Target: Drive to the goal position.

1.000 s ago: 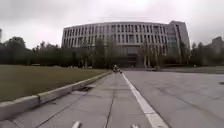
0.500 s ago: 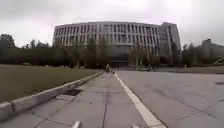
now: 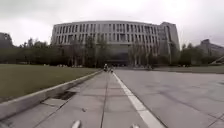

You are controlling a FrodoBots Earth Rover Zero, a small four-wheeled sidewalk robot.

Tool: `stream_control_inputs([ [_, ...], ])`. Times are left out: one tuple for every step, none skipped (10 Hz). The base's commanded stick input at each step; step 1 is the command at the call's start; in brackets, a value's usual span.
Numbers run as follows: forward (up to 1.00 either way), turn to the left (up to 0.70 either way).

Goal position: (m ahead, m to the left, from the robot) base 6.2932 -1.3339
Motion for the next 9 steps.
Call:
stream_control_inputs([
  [0.70,0.00],
  [0.70,0.00],
  [0.70,0.00],
  [0.70,0.00],
  [0.70,0.00],
  [0.70,0.00],
  [0.70,0.00],
  [0.70,0.00],
  [0.70,0.00],
])
